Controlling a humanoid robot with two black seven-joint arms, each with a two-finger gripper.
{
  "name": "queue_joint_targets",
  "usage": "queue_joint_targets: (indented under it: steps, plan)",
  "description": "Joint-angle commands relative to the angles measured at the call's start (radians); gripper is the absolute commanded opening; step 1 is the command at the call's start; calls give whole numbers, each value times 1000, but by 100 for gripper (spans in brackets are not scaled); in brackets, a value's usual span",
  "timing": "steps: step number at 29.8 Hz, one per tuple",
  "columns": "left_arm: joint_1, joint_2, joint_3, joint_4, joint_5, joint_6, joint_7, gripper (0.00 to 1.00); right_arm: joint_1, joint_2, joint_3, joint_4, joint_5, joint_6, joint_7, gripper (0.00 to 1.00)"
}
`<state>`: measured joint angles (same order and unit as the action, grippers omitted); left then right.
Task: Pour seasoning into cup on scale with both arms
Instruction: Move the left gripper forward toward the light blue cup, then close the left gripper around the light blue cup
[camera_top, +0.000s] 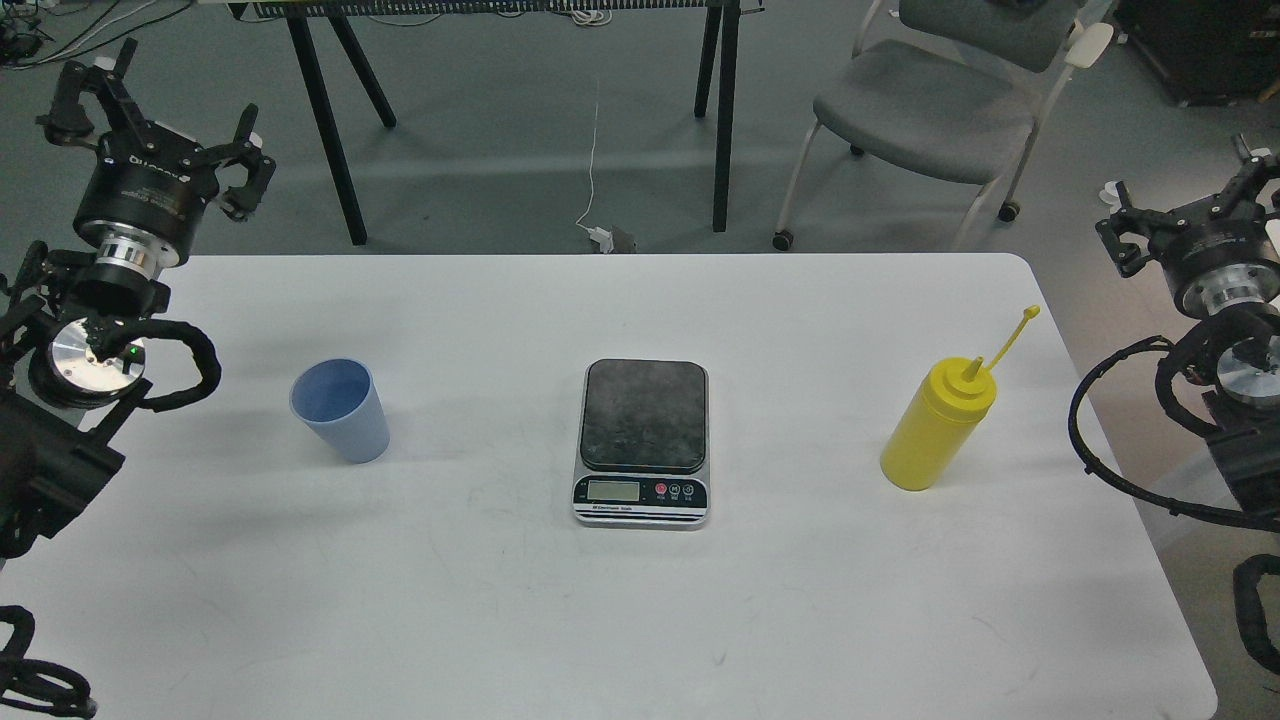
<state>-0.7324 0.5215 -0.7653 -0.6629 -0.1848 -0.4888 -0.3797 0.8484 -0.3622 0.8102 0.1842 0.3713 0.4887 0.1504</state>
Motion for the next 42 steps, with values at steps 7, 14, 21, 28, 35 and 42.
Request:
queue_joint_targets:
  steps: [7,14,21,28,35,42]
  plan:
    - [1,9,-5,-12,-8,0,-1,100,18,17,-20,12,-2,0,1,100]
    - [19,26,-3,-12,-5,0,-2,100,-80,-190,-3,308,3,0,-2,100]
    - [19,18,15,-15,7,0,5,100,-294,-359,62,658,12,0,8,100]
    - [-4,66,127,-73,318,0,5,99,-540,-371,248,788,34,0,11,100]
    - [-1,213,127,-245,1032,0,-8,99,-549,-307,283,788,34,0,11,100]
    - [7,252,132,-316,1694,121,-39,98,-542,-284,291,788,34,0,11,100]
